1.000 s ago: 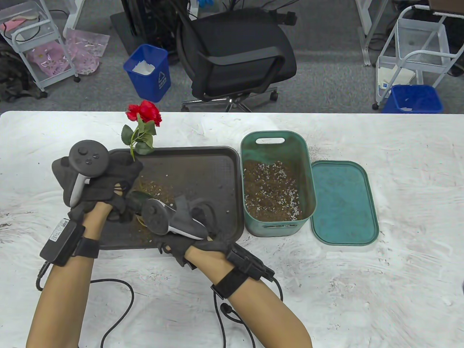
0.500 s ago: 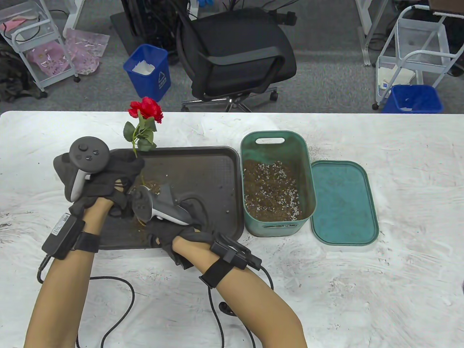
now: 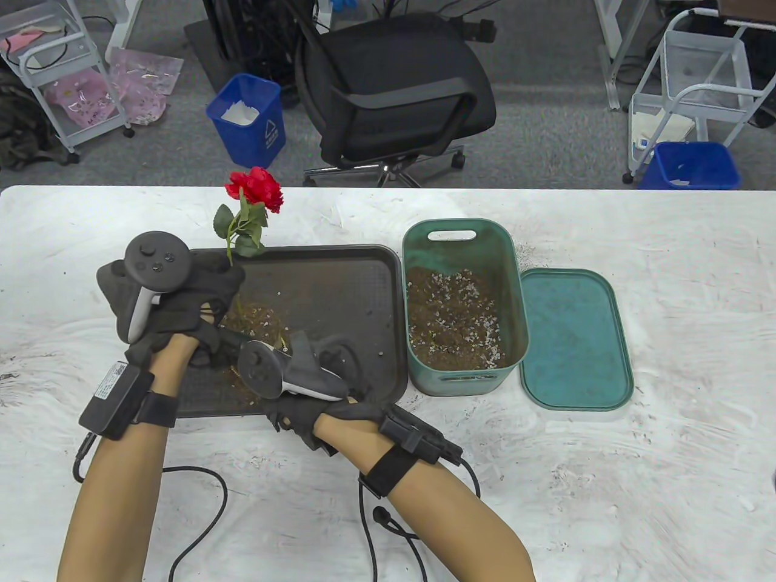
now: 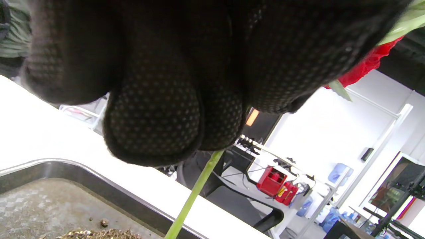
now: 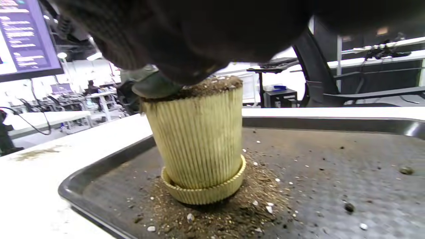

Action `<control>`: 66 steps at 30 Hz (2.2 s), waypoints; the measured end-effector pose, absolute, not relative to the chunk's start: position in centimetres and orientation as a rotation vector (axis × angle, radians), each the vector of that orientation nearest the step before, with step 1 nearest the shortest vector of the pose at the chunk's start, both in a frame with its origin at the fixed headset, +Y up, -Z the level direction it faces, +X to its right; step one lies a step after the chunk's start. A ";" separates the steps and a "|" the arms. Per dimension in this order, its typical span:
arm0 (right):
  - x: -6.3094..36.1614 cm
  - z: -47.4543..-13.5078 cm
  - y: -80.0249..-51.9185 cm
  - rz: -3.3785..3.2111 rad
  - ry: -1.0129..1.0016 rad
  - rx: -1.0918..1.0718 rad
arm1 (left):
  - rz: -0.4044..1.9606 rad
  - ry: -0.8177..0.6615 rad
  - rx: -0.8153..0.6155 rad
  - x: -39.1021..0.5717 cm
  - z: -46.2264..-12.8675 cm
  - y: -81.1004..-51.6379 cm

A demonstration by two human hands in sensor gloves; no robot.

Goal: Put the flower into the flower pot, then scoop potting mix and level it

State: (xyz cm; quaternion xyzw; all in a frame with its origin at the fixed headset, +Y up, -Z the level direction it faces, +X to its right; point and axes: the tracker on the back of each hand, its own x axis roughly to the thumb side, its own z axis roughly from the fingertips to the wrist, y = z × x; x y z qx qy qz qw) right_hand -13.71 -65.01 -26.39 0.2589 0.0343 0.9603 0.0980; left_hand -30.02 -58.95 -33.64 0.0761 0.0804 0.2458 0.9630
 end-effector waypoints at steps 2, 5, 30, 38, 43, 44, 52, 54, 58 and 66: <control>-13.8 -26.6 -64.9 2.830 0.192 0.716 | 0.502 0.168 0.160 -30.0 -33.6 -59.0; -12.7 -26.5 -64.3 2.776 0.068 0.766 | 0.501 0.166 0.161 -30.0 -33.6 -59.0; -11.6 -32.4 -64.5 2.817 0.321 0.749 | 0.569 -0.065 0.101 -31.5 -31.9 -59.2; -12.2 -32.2 -64.9 2.814 0.436 0.697 | 0.591 -0.074 0.108 -31.9 -31.7 -59.3; -10.5 -31.7 -63.3 2.629 0.221 0.666 | 0.589 -0.069 0.107 -32.3 -31.5 -59.3; -10.5 -31.7 -63.4 2.666 0.269 0.655 | 0.603 -0.066 0.106 -32.4 -31.5 -59.4; -11.6 -31.2 -65.2 2.764 0.389 0.612 | 0.612 -0.065 0.125 -32.0 -31.5 -59.6; -11.8 -30.8 -65.6 2.762 0.399 0.588 | 0.614 -0.061 0.126 -32.0 -31.6 -59.7; -11.7 -30.7 -65.3 2.762 0.406 0.567 | 0.565 -0.043 0.131 -32.0 -31.8 -59.3; -7.5 -27.8 -64.1 2.619 0.208 0.618 | 0.595 0.005 0.122 -32.0 -32.9 -59.6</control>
